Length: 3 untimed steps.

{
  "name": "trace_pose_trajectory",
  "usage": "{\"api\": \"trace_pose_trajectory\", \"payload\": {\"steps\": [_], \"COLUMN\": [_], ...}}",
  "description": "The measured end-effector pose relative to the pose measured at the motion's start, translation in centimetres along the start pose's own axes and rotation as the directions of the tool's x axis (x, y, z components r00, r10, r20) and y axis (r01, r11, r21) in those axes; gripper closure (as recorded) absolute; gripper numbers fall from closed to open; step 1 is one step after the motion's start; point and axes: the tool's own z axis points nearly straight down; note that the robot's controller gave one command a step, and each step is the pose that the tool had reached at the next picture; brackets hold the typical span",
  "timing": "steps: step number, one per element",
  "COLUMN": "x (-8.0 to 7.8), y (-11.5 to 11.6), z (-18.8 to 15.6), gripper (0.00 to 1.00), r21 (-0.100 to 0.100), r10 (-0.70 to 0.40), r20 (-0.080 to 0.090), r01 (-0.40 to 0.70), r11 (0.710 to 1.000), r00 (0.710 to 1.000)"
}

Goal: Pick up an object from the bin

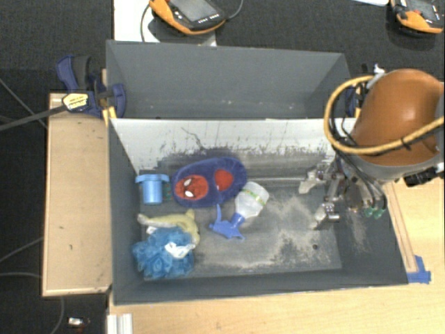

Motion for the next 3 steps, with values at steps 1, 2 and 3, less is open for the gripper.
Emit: {"api": "trace_pose_trajectory", "payload": {"steps": [1,2,3], "x": [0.4,1.0,0.0], "y": [-1.5,-1.2,0.2], "z": [5.6,8.4,8.6], "gripper": [0.00,0.00,0.00], "r21": [0.000,-0.001,0.000], "r10": [0.050,0.185,0.065], "r20": [0.005,-0.002,0.004], "r01": [-0.050,-0.185,-0.065], "r11": [0.999,0.983,0.998], "r00": [0.999,0.983,0.998]}}
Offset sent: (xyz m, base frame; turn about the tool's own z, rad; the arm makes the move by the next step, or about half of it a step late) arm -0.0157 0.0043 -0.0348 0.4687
